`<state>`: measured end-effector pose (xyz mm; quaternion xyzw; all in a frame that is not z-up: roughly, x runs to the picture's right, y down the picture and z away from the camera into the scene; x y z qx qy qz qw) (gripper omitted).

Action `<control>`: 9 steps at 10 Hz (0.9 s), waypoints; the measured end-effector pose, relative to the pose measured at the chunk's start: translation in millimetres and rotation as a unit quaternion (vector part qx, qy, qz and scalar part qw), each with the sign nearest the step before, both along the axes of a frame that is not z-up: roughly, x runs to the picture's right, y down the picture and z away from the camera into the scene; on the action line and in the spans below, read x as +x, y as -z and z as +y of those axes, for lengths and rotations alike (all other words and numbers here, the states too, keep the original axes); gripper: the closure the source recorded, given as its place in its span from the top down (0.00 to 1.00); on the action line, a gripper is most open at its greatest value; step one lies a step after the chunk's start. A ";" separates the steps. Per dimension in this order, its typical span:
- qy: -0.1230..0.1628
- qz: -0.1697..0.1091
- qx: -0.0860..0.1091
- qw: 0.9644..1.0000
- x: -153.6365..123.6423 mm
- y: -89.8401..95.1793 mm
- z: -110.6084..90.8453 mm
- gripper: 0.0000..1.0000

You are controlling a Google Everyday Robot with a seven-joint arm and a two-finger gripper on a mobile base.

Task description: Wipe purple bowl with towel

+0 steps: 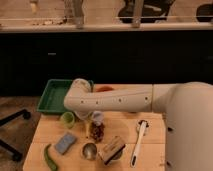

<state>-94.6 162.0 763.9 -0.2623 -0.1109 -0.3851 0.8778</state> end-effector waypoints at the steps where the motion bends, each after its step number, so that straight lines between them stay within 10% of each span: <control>1: -0.010 0.005 0.002 1.000 7.0 -0.5 -1.0 0.00; 9: -0.076 0.039 0.003 0.996 71.3 -5.9 0.7 0.00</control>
